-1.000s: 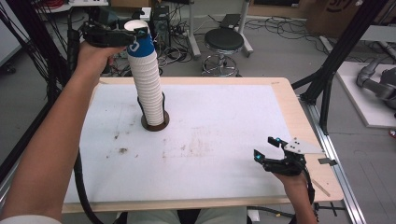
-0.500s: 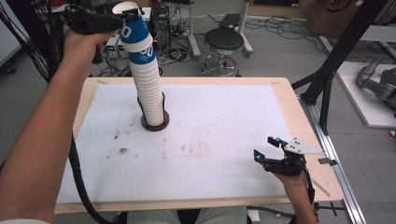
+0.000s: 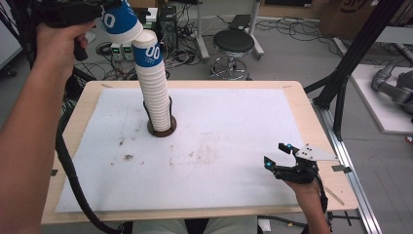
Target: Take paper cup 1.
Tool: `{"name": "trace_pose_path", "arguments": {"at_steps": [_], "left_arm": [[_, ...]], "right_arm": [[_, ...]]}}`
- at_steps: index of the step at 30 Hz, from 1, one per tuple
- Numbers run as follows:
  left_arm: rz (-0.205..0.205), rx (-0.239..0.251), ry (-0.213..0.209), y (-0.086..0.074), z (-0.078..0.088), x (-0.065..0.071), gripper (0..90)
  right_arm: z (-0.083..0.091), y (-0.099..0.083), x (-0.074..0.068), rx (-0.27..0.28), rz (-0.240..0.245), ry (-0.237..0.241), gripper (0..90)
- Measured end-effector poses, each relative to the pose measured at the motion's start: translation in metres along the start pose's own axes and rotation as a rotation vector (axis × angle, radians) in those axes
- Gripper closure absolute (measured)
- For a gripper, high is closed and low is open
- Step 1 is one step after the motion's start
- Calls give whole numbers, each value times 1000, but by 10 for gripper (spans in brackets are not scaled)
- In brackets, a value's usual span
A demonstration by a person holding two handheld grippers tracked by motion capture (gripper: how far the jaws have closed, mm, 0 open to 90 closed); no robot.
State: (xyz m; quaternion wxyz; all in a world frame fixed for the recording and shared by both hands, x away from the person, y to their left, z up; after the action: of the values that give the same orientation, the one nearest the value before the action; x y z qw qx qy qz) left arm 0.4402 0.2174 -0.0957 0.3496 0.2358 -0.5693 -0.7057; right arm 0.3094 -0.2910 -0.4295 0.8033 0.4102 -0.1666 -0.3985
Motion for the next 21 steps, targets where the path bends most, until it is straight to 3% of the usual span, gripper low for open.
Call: {"name": "trace_pose_path", "arguments": {"at_steps": [10,14,21], "left_arm": [[-16,14,-2,-11,31,-2,311],[-25,13,-26,-27,48,0,311],[-28,-3,-43,-52,64,2,311]], "right_arm": [[1,0,-1,3,-4,-1,205],[1,1,-2,4,0,-1,205],[0,3,-4,10,4,1,205]]}}
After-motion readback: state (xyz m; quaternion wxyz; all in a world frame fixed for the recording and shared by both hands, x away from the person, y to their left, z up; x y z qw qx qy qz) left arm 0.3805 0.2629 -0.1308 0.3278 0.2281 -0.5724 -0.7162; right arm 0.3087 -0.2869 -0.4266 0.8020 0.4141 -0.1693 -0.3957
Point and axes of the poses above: each handheld gripper's, and its own axes: z roughly backward along the jaws, y roughly out of its top, x roughly to its right, the point moved 5 cm from there along -z, roughly forward along the jaws, and after that the axes turned 14 degrees about -x, right-handed, at the moved point
